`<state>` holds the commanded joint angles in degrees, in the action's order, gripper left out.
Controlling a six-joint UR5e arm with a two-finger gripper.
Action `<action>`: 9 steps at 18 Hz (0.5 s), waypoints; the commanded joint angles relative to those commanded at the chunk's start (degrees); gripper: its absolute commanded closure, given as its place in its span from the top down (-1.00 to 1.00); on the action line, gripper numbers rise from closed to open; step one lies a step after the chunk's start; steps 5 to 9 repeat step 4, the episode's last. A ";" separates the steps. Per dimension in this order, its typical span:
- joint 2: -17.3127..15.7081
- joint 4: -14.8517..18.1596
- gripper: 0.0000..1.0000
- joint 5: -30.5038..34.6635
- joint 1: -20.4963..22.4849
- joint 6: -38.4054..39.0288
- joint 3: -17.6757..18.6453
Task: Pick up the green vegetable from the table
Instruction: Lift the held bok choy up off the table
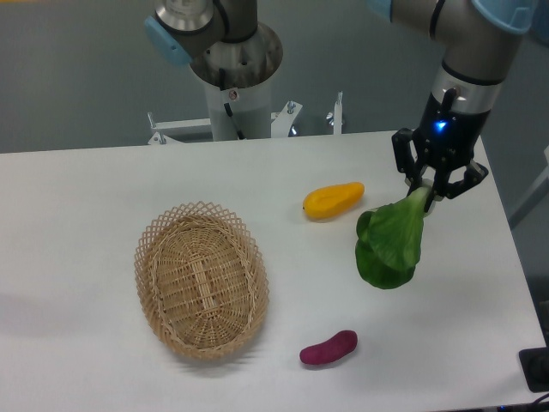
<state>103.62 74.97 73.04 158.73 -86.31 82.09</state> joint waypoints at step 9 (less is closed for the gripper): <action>0.00 -0.09 -0.49 -0.09 0.26 0.00 0.44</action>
